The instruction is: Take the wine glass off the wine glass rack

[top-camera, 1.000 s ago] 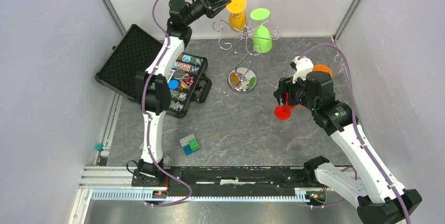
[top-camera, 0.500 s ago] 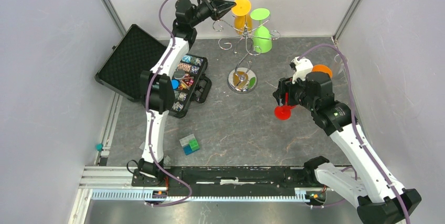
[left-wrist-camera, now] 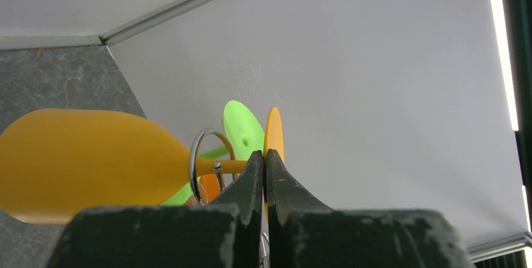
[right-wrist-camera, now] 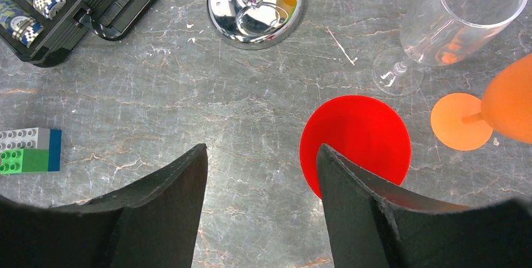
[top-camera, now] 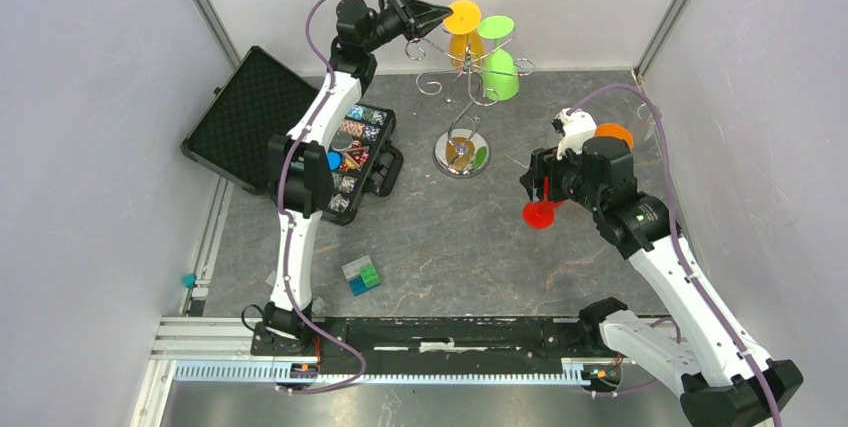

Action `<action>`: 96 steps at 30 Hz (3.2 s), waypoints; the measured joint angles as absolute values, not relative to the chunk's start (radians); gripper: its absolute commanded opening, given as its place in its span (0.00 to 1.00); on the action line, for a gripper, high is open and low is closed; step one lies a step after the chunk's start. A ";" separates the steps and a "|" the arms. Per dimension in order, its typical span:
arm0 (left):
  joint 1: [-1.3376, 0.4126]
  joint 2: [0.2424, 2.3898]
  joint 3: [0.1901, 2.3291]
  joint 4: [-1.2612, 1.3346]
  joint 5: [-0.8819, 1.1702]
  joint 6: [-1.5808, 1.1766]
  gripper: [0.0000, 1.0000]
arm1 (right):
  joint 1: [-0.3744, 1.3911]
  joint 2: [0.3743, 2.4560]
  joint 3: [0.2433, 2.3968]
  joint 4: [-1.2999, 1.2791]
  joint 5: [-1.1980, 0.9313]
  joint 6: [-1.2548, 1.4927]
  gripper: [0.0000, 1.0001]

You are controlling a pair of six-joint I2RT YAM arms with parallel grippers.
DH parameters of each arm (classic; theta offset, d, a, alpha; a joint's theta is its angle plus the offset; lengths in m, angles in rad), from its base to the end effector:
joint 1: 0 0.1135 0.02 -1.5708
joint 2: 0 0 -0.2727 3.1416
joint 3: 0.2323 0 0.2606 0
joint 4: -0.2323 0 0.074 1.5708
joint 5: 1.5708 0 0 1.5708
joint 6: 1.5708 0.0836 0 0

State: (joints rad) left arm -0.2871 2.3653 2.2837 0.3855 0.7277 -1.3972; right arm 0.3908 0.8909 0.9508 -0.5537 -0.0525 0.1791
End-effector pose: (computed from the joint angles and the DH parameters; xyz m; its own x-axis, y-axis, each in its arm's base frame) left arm 0.5620 -0.2239 0.3845 -0.7582 -0.5430 -0.3609 0.4243 0.0092 -0.9055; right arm 0.2173 0.0942 0.3260 -0.5066 -0.0163 -0.8620 -0.3383 0.9234 0.1813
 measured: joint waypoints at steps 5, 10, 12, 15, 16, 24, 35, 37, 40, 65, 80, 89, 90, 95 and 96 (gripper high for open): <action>-0.279 2.339 2.242 0.334 0.743 -1.387 0.02 | 0.391 0.891 0.951 -0.554 -0.052 0.179 0.69; -0.267 2.308 2.199 0.315 0.765 -1.370 0.02 | 0.391 0.891 0.951 -0.554 -0.052 0.179 0.69; -0.263 2.290 2.180 0.310 0.768 -1.366 0.02 | 0.391 0.891 0.951 -0.554 -0.052 0.179 0.69; -0.254 2.263 2.155 0.309 0.773 -1.365 0.02 | 0.391 0.891 0.951 -0.554 -0.053 0.181 0.69; -0.251 2.255 2.146 0.313 0.778 -1.365 0.02 | 0.391 0.891 0.951 -0.553 -0.053 0.183 0.69; -0.228 2.202 2.094 0.337 0.799 -1.364 0.02 | 0.391 0.886 0.951 -0.553 -0.053 0.189 0.76; -0.166 2.099 1.936 0.407 0.799 -1.361 0.02 | 0.391 0.844 0.931 -0.518 -0.099 0.189 0.98; -0.148 2.070 1.898 0.432 0.797 -1.362 0.02 | 0.391 0.842 0.923 -0.501 -0.127 0.187 0.98; -0.119 2.011 1.818 0.470 0.794 -1.368 0.02 | 0.391 0.841 0.912 -0.477 -0.170 0.187 0.98; -0.060 1.446 1.443 0.864 0.653 -1.713 0.02 | 0.391 0.757 0.823 -0.052 -0.465 0.476 0.98; -0.422 1.121 1.132 0.948 0.476 -1.885 0.02 | 0.391 0.804 0.761 0.720 -0.500 0.957 0.98; -0.545 1.113 1.090 0.944 0.423 -1.884 0.02 | 0.391 0.886 0.761 0.996 -0.579 1.112 0.78; -0.555 1.119 1.090 0.946 0.420 -1.884 0.02 | 0.391 0.889 0.761 1.016 -0.584 1.120 0.75; -0.574 1.154 1.090 0.955 0.420 -1.885 0.02 | 0.393 0.914 0.761 1.153 -0.605 1.161 0.62; -0.574 1.158 1.089 0.955 0.420 -1.885 0.02 | 0.393 0.921 0.761 1.179 -0.608 1.172 0.58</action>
